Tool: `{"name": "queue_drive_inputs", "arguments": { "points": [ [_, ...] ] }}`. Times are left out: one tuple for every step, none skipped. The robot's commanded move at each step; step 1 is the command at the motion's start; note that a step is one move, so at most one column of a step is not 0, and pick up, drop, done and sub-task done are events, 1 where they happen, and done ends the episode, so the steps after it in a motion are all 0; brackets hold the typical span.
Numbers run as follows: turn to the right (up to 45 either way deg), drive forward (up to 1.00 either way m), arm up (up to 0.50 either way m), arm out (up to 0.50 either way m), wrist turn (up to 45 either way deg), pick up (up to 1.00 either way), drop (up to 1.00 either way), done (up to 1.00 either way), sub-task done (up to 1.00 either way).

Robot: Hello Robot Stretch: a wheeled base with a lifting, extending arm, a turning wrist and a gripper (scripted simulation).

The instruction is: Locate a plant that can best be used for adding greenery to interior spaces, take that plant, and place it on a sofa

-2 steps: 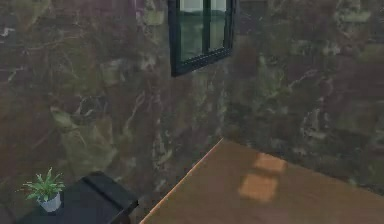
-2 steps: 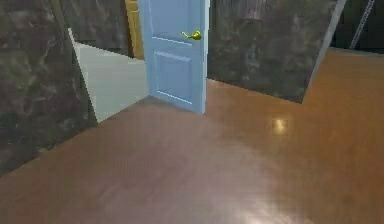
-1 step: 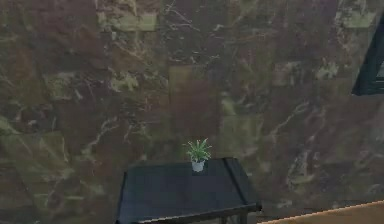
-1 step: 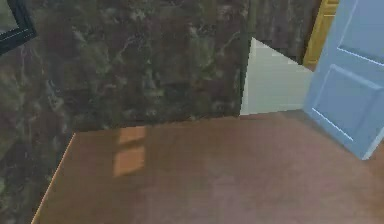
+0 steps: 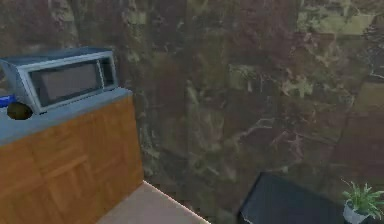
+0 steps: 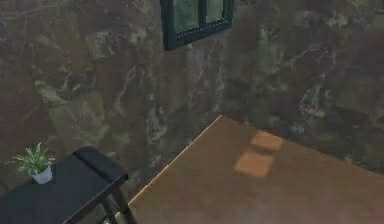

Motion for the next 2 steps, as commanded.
{"name": "queue_drive_inputs", "arguments": {
  "points": [
    [-36.0, 0.00, 0.00, 0.00, 0.0, 0.00, 0.00, 0.00, 0.00],
    [0.0, 0.00, 0.50, 0.00, 0.0, 0.00, 0.00, 0.00, 0.00]
  ]
}}
